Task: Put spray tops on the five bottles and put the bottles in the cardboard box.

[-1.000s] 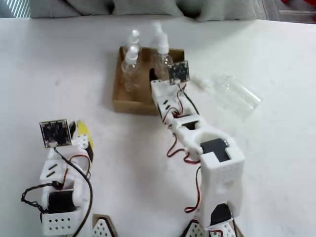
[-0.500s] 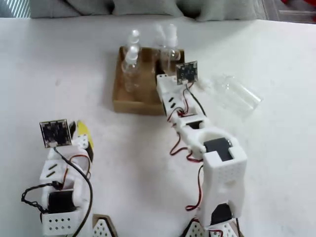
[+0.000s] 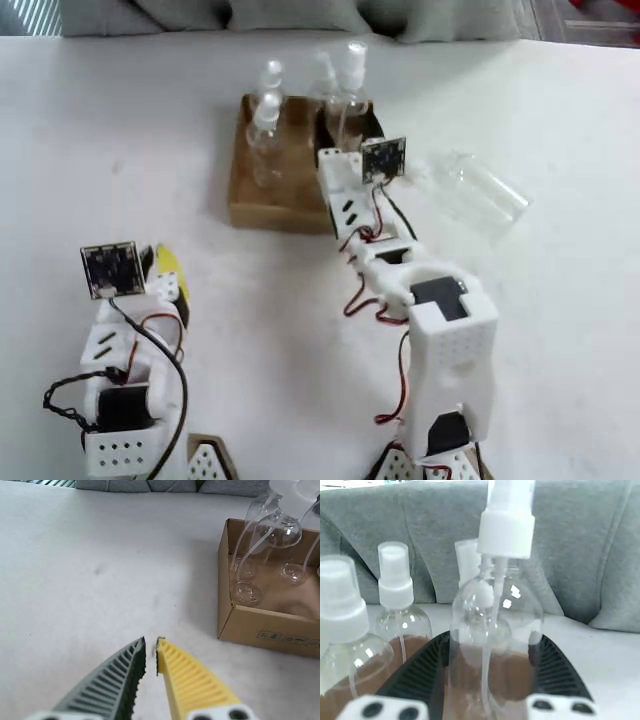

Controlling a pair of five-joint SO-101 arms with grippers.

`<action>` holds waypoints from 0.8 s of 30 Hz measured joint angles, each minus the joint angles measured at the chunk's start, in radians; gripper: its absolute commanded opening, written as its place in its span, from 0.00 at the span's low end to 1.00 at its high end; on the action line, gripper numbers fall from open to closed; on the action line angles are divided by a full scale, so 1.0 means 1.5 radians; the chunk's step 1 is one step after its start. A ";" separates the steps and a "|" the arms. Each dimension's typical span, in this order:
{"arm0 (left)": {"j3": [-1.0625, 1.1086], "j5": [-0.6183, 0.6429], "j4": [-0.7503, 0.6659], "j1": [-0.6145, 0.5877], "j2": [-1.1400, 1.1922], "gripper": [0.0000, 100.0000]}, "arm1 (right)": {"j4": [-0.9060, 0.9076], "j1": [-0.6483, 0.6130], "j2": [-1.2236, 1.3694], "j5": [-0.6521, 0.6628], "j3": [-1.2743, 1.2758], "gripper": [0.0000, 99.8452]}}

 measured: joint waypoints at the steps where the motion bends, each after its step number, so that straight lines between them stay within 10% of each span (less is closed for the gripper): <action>1: 0.000 0.000 0.000 0.000 0.000 0.06 | -0.018 0.001 0.008 0.003 0.000 0.11; 24: 0.000 0.000 0.000 0.000 0.000 0.06 | -0.150 -0.001 0.101 0.061 -0.003 0.11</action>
